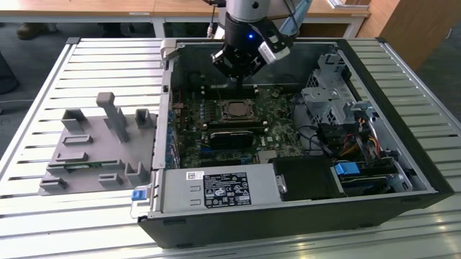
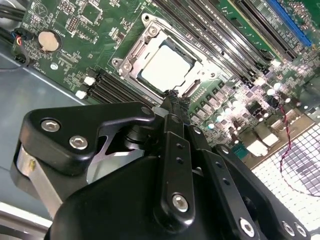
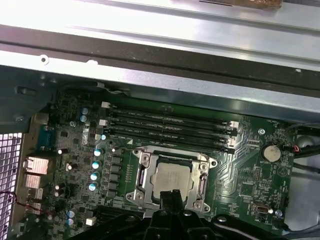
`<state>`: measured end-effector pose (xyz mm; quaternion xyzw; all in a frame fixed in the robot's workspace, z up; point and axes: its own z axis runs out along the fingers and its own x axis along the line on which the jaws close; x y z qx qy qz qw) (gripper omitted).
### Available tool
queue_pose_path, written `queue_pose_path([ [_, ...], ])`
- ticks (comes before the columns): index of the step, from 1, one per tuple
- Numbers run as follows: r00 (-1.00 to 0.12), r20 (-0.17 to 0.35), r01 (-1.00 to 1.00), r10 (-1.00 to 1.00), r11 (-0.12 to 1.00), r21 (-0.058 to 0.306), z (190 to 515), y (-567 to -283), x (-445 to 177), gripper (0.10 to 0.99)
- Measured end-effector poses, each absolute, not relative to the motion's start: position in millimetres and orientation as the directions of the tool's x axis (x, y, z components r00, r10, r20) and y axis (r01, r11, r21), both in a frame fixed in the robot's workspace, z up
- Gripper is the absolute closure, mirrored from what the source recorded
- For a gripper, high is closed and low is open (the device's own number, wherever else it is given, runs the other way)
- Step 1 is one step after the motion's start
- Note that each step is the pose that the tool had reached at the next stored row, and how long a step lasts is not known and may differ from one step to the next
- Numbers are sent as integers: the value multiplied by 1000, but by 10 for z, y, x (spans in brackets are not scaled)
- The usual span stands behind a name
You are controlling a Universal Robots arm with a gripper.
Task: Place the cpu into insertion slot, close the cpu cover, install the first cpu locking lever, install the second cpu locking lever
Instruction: 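Install the first cpu locking lever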
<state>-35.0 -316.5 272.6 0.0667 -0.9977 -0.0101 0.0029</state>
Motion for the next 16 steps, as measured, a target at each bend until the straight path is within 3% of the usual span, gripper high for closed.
queue_pose_path([
  [16, -985, 0, -172, -172, 985, 20, 2722, -3166, -400, 980],
])
